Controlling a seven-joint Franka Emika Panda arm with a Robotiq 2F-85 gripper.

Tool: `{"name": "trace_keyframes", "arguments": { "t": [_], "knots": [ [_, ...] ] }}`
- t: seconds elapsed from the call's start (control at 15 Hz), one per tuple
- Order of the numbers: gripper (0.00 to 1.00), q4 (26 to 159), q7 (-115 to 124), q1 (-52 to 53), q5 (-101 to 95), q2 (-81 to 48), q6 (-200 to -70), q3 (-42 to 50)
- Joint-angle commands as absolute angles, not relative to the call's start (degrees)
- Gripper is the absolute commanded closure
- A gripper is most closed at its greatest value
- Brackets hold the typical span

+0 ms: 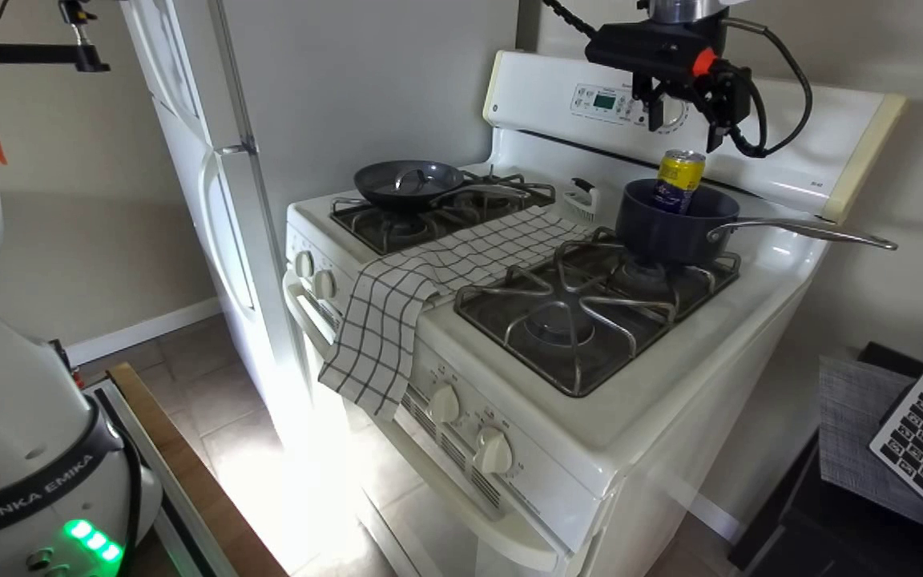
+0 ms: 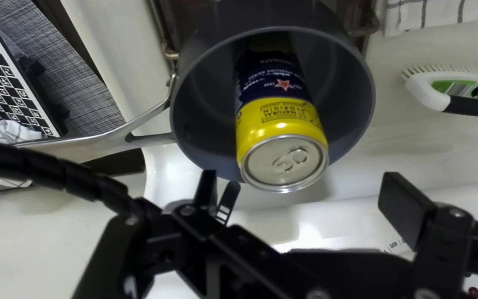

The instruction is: Put the yellow can on the white and black towel.

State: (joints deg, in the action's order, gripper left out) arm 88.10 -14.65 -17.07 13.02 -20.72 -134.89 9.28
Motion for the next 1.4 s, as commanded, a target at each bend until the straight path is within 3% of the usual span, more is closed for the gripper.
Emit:
{"name": "trace_keyframes", "arguments": {
  "t": [0.0, 0.4, 0.87, 1.27, 1.33],
  "knots": [
    [0.00, 84.3, -15.5, -19.1, 15.5, -24.5, -135.5, 7.2],
    [0.00, 80.6, -14.8, -20.1, 15.3, -28.1, -134.1, 6.0],
    [0.09, 79.2, -15.1, -20.5, 14.5, -28.5, -131.5, 5.7],
    [0.04, 78.6, -15.6, -20.3, 13.7, -28.1, -127.1, 5.8],
    [0.09, 78.4, -15.6, -20.2, 13.6, -28.1, -126.7, 5.9]
  ]
}}
